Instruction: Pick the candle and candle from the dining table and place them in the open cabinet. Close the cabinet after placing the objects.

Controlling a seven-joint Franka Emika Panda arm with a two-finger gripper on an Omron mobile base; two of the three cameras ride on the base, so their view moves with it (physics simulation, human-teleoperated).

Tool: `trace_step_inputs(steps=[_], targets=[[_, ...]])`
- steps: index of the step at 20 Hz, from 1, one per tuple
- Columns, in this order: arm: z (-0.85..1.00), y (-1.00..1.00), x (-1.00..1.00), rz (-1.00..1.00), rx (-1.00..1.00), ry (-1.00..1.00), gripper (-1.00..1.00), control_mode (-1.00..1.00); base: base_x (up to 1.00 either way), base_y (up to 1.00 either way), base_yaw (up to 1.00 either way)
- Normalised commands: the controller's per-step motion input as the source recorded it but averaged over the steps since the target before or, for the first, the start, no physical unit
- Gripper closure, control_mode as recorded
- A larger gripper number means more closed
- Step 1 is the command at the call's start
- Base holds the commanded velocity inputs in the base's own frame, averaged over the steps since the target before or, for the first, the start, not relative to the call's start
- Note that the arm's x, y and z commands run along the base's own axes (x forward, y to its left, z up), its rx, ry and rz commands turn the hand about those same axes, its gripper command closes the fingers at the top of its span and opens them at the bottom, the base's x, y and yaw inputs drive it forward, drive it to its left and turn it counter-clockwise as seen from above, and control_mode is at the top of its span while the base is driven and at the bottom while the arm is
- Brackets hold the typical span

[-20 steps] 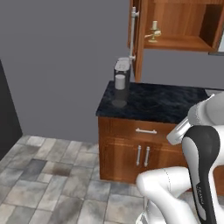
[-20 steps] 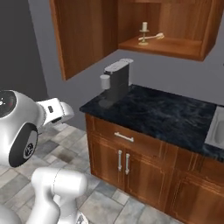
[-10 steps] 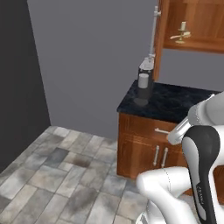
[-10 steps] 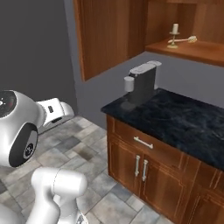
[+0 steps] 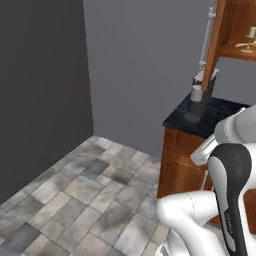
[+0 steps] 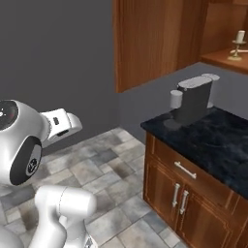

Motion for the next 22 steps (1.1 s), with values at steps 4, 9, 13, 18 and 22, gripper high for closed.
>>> trace_step_inputs(steps=[4,9,13,18,22], targets=[[0.00,0.00,0.00,0.00,0.00,0.00,-1.00,1.00,-0.15,0.04,0.42],[0.00,0.00,0.00,0.00,0.00,0.00,-1.00,1.00,-0.09,0.06,0.44],[0.00,0.00,0.00,0.00,0.00,0.00,-1.00,1.00,-0.10,0.03,0.45],[0.00,0.00,0.00,0.00,0.00,0.00,-1.00,1.00,-0.08,0.00,0.45],[0.00,0.00,0.00,0.00,0.00,0.00,-1.00,1.00,-0.04,0.00,0.47]])
